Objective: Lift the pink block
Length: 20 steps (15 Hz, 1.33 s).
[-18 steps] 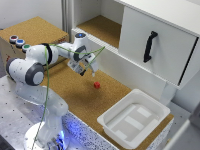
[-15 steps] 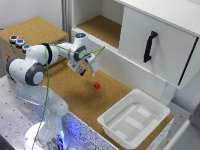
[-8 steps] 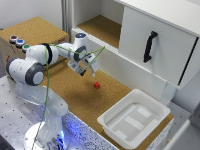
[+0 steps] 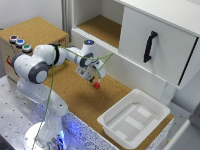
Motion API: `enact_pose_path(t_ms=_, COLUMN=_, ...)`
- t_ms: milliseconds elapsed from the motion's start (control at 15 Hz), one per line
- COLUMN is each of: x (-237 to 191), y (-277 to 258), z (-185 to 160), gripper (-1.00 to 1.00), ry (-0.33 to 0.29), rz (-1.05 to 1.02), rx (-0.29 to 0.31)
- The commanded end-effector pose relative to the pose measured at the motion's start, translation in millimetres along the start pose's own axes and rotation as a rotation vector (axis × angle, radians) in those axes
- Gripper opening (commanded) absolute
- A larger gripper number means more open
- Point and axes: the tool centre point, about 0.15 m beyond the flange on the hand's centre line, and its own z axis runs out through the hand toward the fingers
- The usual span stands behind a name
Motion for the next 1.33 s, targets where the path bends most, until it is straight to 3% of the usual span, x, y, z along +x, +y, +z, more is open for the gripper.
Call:
enact_pose_path(t_ms=0, x=8, y=-14, z=39, gripper=1.0, ry=0.003, rz=-0.022, rx=0.001)
enact_pose_path(t_ms=267, x=-3, y=-17, z=37, gripper=1.0, ry=-0.015, rz=0.025, rx=-0.046)
enact_pose_path(t_ms=533, x=-8, y=-11, z=49, gripper=1.0, ry=-0.031, rz=0.104, rx=-0.009)
enact_pose_path(t_ms=600, x=-4, y=-11, z=49, gripper=-1.0, ry=-0.026, rz=0.101, rx=-0.01)
enact_pose_path(t_ms=733, x=0, y=-10, z=45, gripper=-1.0, ry=-0.011, rz=0.102, rx=-0.037)
enact_pose_path(t_ms=1267, x=-4, y=-2, z=47, gripper=-1.0, ry=-0.025, rz=0.103, rx=-0.041)
